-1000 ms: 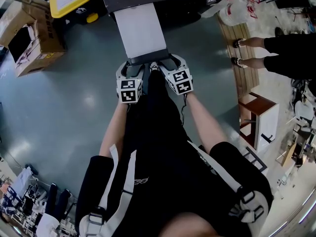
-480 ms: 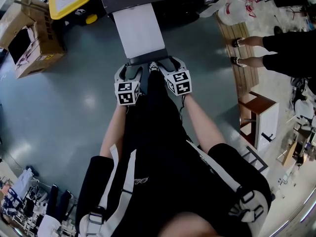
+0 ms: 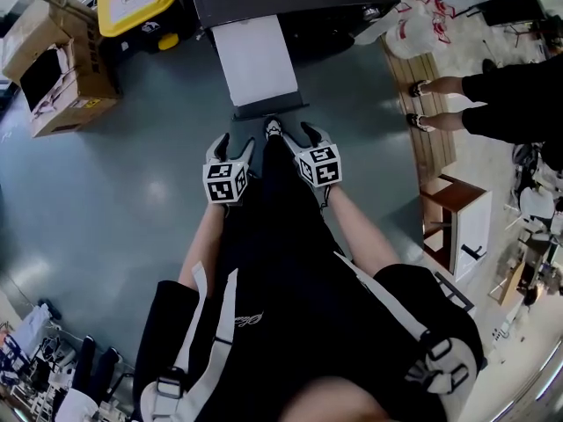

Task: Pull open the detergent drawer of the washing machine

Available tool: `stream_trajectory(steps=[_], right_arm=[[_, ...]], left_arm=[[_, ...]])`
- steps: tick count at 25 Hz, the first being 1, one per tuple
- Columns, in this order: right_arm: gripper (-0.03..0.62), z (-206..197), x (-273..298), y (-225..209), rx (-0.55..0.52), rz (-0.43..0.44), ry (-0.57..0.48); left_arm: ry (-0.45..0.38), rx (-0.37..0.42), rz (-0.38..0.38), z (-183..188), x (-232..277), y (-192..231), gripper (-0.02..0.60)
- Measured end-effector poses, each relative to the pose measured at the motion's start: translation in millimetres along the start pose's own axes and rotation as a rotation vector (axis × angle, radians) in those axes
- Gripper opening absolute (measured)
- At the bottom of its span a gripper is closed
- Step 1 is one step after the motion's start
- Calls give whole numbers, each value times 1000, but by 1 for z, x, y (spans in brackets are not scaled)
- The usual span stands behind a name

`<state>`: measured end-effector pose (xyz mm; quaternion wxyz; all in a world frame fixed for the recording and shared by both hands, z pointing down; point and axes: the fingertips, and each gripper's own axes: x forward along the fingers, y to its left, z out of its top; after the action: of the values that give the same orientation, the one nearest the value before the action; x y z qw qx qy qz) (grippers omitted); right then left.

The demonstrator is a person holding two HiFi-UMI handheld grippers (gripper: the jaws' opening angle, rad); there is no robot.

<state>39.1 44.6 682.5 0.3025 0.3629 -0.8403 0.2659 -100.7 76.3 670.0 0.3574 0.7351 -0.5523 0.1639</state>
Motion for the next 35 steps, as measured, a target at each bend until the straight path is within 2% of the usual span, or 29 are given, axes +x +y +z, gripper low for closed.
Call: stream_trajectory(steps=[2,4,6,8,9,11,16,20,24,29,35], right_arm=[[222,-4,-10,10,-2,4,2],[203,-8,-23,20,-24,6,13],[136,-7,-36,29,-59,2,25],[88,-2,-47,33,-95,-11,25],[55,1,-52,34,-108,-17,24],[10,4,-63,37,-121,-17,25],[9,12,-71,46,-165,-4,47],[9,33,-71,59,-202,33,13],[9,77,-86,76,-261,52,-76],[9,152,-120,86,-353,57,-241],[9,217,-166,82,-382,36,-387]], left_arm=[[-18,-45,-19,1,-11,-1,297],[-43,-88,-33,3,-27,0,263],[-70,-115,-35,7,-43,3,179],[-89,-118,-44,9,-55,1,49],[-95,-108,-54,10,-58,-3,40],[-104,-77,-76,10,-62,-15,27],[-133,-57,-82,23,-69,-35,21],[-188,-52,-79,45,-76,-44,21],[-258,-7,-83,83,-92,-59,21],[-425,98,-94,155,-118,-98,21],[-576,154,-12,216,-157,-122,21]])
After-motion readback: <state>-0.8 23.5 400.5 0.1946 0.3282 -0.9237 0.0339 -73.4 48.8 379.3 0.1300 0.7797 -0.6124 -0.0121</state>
